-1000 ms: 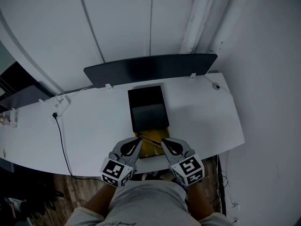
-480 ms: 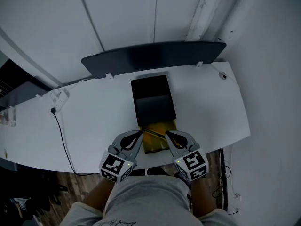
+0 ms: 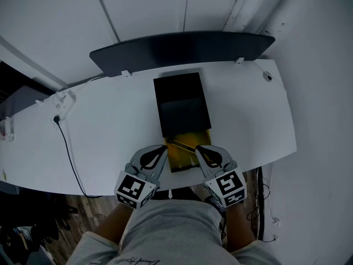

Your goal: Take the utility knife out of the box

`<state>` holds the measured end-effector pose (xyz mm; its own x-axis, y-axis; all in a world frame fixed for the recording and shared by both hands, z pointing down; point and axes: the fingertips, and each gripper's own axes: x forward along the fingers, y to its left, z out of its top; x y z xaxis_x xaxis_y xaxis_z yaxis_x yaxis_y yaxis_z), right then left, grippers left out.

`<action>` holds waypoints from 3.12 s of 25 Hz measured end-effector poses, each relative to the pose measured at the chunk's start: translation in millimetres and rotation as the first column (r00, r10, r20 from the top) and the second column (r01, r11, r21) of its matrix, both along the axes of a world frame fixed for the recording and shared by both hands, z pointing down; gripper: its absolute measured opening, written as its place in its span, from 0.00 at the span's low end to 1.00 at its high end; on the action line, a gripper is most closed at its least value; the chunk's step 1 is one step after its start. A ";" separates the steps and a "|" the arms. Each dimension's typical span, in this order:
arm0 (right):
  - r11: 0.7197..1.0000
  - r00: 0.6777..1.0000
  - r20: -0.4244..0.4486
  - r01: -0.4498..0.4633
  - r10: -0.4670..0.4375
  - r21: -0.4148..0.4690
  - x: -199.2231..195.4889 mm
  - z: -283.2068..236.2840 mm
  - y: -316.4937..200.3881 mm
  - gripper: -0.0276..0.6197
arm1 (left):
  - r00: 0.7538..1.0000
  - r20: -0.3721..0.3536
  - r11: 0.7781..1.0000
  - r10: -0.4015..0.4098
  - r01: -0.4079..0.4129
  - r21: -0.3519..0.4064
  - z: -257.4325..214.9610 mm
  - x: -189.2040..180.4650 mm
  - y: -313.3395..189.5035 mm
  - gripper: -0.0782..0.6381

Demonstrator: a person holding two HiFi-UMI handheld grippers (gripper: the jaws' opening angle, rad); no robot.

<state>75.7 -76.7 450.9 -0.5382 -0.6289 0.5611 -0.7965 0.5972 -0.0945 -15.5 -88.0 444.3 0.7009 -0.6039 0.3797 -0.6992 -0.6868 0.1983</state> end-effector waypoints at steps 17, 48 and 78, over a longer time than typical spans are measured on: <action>0.993 0.996 -0.078 0.043 -0.051 -0.106 -3.6 61.1 -0.1 0.07 | 1.000 0.021 0.996 -0.019 0.021 -0.084 48.9 -11.9 5.7 0.11; 0.903 0.844 -0.376 0.253 -0.382 -0.348 -12.8 179.4 7.5 0.25 | 0.998 0.031 0.983 -0.063 0.068 -0.173 92.6 -20.4 -0.4 0.11; 0.826 0.753 -0.411 0.307 -0.514 -0.472 -14.4 208.8 10.3 0.25 | 0.997 0.026 0.974 -0.078 0.082 -0.211 109.2 -25.2 -5.9 0.11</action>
